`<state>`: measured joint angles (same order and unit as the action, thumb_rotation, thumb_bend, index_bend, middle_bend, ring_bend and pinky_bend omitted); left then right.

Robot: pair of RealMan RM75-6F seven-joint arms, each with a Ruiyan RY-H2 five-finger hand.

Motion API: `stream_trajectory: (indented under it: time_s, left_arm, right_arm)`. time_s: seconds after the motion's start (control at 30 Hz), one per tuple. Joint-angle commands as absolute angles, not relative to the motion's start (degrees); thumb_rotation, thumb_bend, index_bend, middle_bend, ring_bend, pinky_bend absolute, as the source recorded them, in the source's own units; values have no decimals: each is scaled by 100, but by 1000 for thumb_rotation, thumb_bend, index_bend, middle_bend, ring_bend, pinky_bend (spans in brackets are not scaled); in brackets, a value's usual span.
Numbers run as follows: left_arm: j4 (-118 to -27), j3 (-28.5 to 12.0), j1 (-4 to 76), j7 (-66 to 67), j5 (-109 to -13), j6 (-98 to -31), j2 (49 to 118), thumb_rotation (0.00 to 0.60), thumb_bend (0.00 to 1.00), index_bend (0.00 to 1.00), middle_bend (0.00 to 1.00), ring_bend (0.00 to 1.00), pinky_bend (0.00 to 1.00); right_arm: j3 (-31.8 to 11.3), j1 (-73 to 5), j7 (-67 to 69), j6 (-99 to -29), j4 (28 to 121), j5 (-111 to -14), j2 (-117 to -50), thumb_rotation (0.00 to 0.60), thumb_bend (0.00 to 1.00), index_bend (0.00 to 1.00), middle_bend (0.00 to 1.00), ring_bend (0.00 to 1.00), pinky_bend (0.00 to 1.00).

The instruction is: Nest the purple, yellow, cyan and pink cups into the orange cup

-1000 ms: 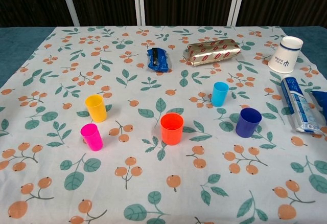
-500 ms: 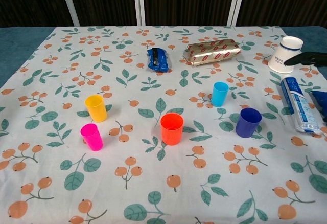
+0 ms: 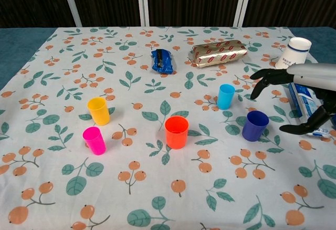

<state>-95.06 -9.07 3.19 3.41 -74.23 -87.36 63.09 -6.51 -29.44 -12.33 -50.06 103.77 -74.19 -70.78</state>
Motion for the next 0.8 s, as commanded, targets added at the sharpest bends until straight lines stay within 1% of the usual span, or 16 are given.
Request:
stream_trajectory:
  time_s: [0.03, 0.4, 0.6, 0.8]
  left_arm:
    - [-9506, -907, 320, 341, -7421, -8733, 6309, 600, 88, 96, 0, 0, 11]
    - [-9521, -910, 316, 366, -7429, -8762, 6320, 600, 88, 95, 0, 0, 11]
    - [-9519, -920, 314, 365, -7417, -8767, 6312, 600, 88, 95, 0, 0, 11]
    - [-9575, -938, 282, 342, -7434, -8849, 6290, 600, 88, 96, 0, 0, 11]
  right_arm:
    - [-634, -2982, -1290, -5013, 10299, -7321, -7191, 600, 374, 296, 0, 18, 101]
    - [-672, -3168, -1409, -5089, 10070, -7149, -7537, 600, 386, 311, 0, 25, 112]
    - [-695, -3256, -1437, -5088, 9905, -6998, -7692, 600, 437, 335, 0, 35, 118]
    - [-662, -3324, -1422, -5049, 9746, -6907, -7797, 600, 451, 343, 0, 35, 118]
